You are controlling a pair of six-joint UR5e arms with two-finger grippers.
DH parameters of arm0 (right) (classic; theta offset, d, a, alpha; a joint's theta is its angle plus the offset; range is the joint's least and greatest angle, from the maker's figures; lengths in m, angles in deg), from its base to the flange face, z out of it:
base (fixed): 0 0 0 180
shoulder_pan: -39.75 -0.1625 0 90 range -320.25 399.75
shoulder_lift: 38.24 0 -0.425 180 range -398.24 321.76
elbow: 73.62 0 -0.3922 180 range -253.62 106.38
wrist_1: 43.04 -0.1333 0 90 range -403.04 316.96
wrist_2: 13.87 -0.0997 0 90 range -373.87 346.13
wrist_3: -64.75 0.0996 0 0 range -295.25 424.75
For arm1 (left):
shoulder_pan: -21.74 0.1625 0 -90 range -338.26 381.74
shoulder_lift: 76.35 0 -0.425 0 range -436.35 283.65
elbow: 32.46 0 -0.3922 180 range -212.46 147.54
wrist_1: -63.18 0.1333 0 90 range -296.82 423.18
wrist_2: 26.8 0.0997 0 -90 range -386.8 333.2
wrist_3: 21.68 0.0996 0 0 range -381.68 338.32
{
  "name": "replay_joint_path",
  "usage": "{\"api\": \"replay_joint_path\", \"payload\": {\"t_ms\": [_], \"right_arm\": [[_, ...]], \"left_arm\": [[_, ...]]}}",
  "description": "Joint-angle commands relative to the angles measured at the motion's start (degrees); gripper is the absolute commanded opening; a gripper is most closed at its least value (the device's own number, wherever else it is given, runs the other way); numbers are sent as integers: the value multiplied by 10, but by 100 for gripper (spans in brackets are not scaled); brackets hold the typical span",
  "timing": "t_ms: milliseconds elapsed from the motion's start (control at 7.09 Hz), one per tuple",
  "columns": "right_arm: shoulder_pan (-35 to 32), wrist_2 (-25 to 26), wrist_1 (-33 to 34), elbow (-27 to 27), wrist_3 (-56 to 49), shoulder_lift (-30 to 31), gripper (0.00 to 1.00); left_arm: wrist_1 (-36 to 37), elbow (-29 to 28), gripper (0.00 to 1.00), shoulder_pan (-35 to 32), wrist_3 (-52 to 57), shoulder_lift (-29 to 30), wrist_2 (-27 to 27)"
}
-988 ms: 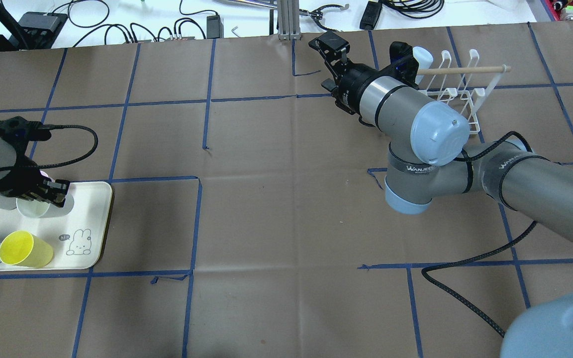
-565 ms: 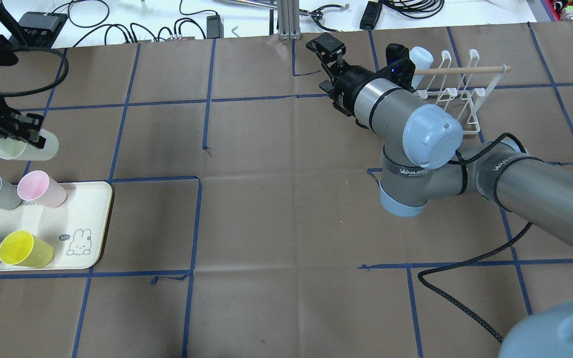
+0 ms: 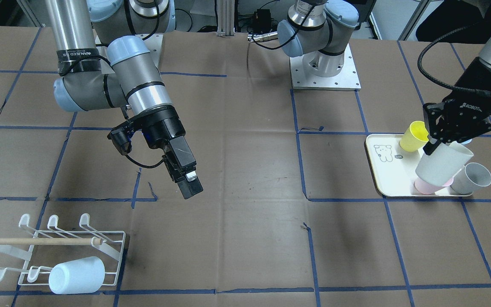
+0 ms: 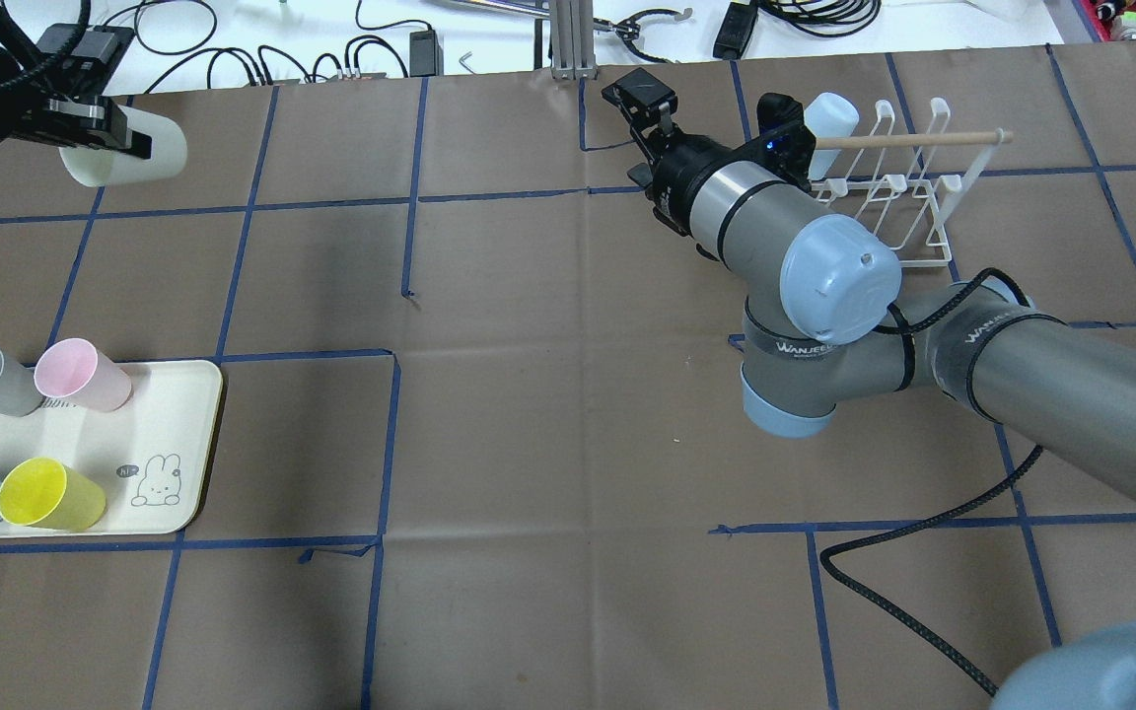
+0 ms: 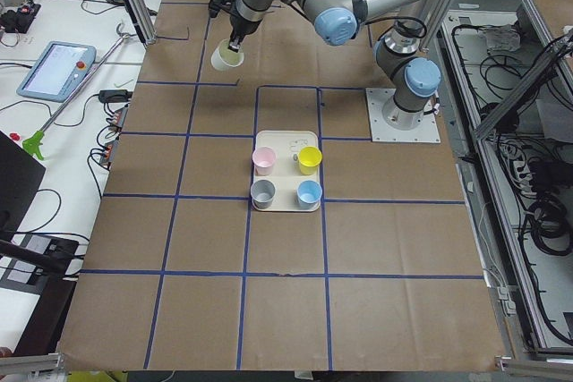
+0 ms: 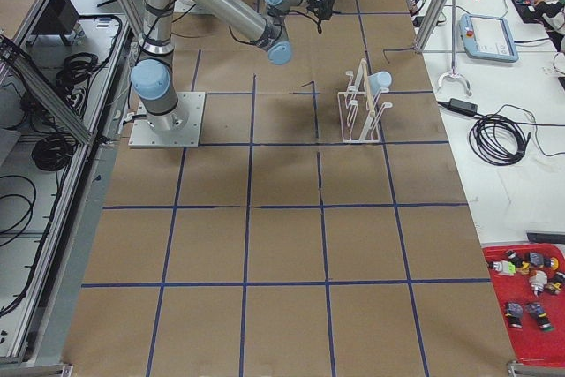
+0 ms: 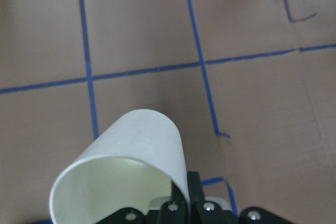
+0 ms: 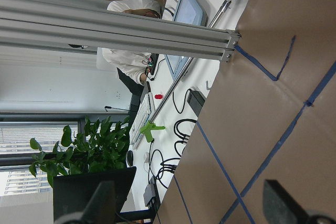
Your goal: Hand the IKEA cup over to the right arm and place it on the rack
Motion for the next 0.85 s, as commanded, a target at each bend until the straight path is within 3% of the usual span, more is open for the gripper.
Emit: {"api": "replay_joint_path", "payload": {"t_ms": [0, 423, 706], "right_arm": [[3, -3, 0, 3, 0, 5, 100], [6, -6, 3, 14, 0, 6, 100], [4, -1, -5, 18, -5, 6, 100]], "left_arm": [[118, 21, 0, 0, 9, 28, -163], [458, 134, 0, -12, 17, 107, -324], [658, 156, 2, -41, 14, 196, -387]]}}
